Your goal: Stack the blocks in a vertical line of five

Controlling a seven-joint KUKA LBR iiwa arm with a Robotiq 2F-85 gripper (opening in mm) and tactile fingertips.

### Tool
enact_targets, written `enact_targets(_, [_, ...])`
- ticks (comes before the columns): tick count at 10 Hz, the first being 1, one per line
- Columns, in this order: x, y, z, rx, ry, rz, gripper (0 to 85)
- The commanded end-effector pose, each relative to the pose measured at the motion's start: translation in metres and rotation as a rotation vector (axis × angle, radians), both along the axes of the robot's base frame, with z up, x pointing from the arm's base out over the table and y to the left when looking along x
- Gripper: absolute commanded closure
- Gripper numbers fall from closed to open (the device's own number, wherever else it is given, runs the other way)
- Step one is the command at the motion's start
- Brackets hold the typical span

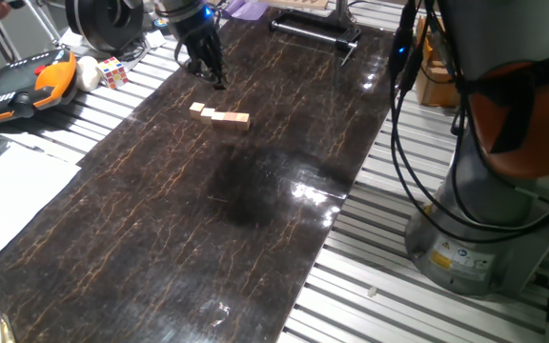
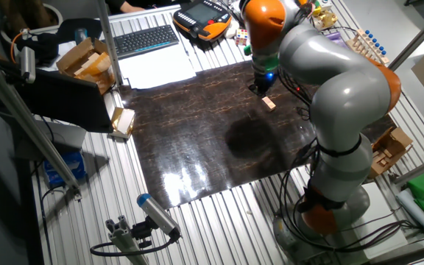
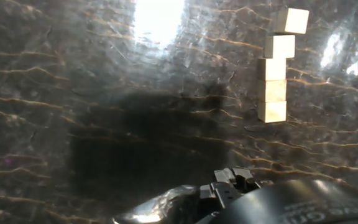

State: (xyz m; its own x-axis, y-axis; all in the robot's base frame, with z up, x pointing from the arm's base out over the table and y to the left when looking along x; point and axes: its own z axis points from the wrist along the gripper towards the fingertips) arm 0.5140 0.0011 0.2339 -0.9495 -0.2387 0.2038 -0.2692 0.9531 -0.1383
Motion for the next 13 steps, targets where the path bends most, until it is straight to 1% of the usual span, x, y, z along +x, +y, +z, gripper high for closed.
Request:
enact_targets(1, [0.0054, 0.000, -0.005, -0.012, -0.005, 0.006, 78.0])
enact_targets(2, [0.0124, -0.004, -0.013, -0.021, -0.022, 0.011, 68.3])
enact_targets(3, [0.0195, -0.009, -0.023, -0.019, -0.045, 0.011, 60.7])
enact_targets(4, [0.0253, -0.017, -0.034, -0.017, -0.061, 0.015, 52.7])
enact_targets(5, [0.0307, -0.025, -0.049, 0.000, -0.073, 0.028, 47.7])
enact_targets(6, [0.0355, -0.031, -0.061, 0.020, -0.089, 0.035, 44.3])
enact_targets(7, [0.0401, -0.034, -0.073, 0.023, -0.108, 0.041, 41.7])
enact_targets(8, [0.0430, -0.037, -0.082, 0.028, -0.118, 0.046, 39.3])
enact_targets(10, [0.0462, -0.043, -0.095, 0.038, -0.120, 0.057, 35.7])
enact_targets(11, [0.0485, -0.048, -0.101, 0.034, -0.121, 0.066, 34.7])
enact_targets(12, [0.0514, -0.054, -0.108, 0.033, -0.121, 0.081, 34.3])
enact_targets(13, [0.0557, -0.063, -0.116, 0.046, -0.112, 0.089, 34.0])
